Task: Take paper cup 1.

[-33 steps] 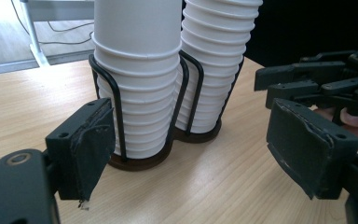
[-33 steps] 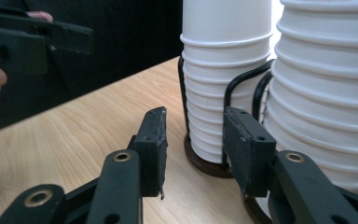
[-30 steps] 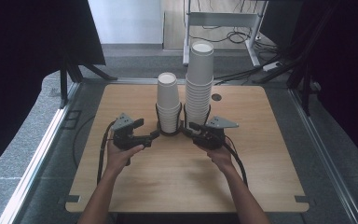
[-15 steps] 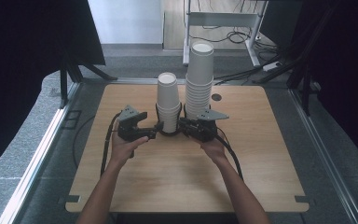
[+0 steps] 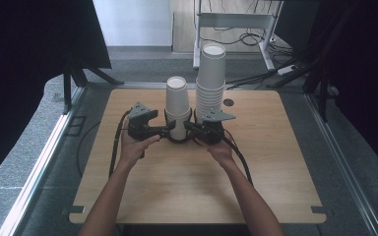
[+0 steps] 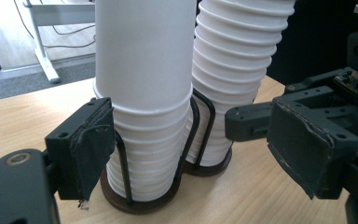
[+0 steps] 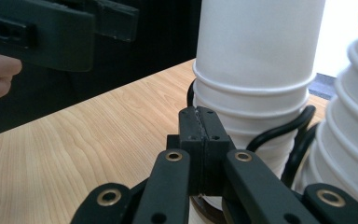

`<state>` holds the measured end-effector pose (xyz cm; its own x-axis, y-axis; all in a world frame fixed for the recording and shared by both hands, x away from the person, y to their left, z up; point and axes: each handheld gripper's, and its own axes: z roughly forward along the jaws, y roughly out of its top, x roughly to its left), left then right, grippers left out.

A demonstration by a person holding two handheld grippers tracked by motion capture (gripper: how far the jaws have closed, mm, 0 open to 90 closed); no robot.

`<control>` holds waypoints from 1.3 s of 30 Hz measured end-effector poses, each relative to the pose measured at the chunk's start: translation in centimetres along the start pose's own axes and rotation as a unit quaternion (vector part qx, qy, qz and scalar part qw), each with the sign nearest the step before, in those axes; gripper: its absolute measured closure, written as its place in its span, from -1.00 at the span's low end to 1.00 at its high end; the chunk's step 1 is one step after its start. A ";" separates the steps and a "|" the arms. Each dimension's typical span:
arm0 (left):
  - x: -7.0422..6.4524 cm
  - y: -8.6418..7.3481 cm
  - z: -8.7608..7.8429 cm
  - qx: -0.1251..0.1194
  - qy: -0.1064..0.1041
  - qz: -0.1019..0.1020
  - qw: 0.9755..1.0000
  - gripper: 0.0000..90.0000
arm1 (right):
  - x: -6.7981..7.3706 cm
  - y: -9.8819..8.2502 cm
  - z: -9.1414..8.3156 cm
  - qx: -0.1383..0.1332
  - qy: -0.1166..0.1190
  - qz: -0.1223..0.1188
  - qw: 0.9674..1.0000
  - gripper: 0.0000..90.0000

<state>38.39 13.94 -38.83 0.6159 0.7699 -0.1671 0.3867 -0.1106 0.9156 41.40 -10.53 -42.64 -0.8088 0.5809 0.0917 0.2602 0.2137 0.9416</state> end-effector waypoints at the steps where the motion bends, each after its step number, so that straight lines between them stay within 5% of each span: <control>1: 0.1 0.1 0.2 0.004 0.001 0.002 1.000 -0.65 | 0.0 0.1 0.3 -0.001 -0.001 -0.005 1.000 1.00; 15: 1.3 1.0 1.7 0.008 0.025 -0.011 1.000 -0.75 | -0.6 0.2 2.2 0.019 -0.002 0.006 1.000 1.00; 39: 1.7 2.9 4.7 0.017 0.037 -0.001 0.999 -0.86 | -1.4 -0.4 3.3 0.019 -0.004 0.023 1.000 0.99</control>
<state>43.76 12.04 -38.19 0.5639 0.8140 -0.1397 0.4106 -0.1295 0.9026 44.23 -8.82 -44.23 -0.7917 0.5965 0.1320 0.3164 0.2156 0.9238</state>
